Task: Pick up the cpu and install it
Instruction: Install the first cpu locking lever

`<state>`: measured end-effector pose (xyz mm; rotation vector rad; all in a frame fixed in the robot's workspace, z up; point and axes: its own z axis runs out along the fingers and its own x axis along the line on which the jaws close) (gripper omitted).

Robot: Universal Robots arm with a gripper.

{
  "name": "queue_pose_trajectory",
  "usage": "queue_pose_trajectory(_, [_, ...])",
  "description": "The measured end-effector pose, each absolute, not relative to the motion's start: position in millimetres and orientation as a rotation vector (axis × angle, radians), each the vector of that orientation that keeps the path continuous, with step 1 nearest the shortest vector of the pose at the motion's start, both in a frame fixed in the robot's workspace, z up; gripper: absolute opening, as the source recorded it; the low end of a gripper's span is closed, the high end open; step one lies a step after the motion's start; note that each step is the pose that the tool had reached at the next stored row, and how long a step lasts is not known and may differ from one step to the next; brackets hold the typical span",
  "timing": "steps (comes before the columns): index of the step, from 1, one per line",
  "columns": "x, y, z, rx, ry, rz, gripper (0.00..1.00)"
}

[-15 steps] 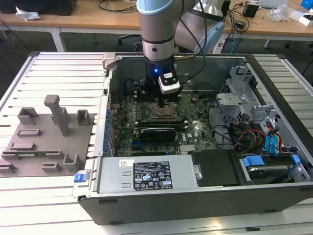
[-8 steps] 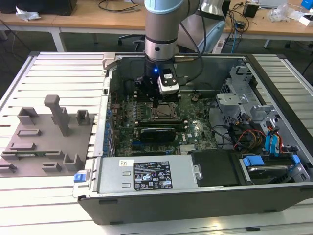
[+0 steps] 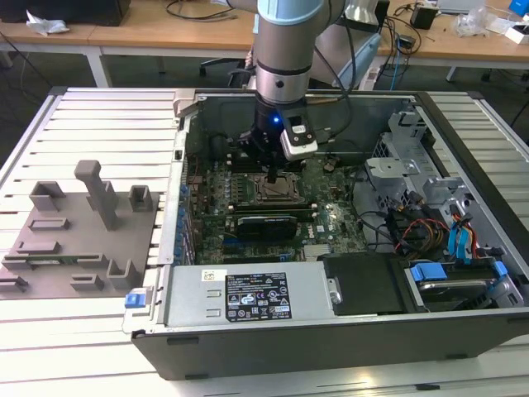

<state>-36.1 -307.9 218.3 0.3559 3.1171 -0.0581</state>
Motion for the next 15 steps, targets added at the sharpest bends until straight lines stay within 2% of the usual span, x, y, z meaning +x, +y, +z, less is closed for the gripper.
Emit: queue_pose_trajectory(15, [-37.2, -315.3, 217.6, 0.159, 3.071, -0.049, 0.11])
